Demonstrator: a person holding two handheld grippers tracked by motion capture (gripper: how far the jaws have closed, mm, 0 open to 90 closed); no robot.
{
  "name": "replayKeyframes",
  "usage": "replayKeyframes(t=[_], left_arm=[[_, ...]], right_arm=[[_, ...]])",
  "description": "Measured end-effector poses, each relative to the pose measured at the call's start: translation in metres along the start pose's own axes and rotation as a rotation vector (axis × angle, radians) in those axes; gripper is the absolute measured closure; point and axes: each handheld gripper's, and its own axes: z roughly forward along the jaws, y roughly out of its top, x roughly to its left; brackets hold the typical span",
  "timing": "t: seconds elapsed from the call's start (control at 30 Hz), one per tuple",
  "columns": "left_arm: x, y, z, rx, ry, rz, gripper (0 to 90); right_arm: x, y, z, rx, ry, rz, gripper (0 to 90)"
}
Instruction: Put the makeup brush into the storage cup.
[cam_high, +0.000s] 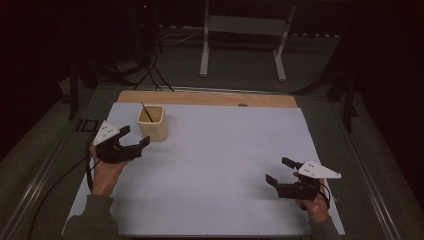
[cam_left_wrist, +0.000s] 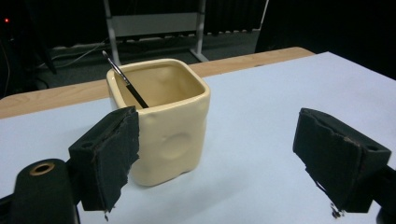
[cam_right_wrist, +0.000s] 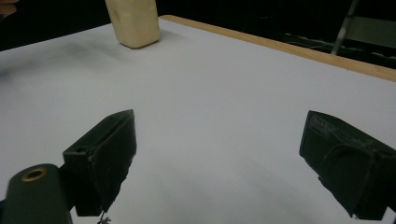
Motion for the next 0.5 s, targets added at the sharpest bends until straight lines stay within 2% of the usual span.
replayKeyframes(t=[0.23, 0.5], left_arm=[[-0.005, 0.000, -0.012, -0.006, -0.019, 0.027, 15.8], [-0.015, -0.007, -0.025, -0.027, -0.040, 0.052, 15.3]], right_arm=[[0.000, 0.000, 0.000, 0.006, -0.005, -0.007, 10.8], [-0.002, -0.001, -0.001, 0.007, -0.011, -0.005, 10.8]])
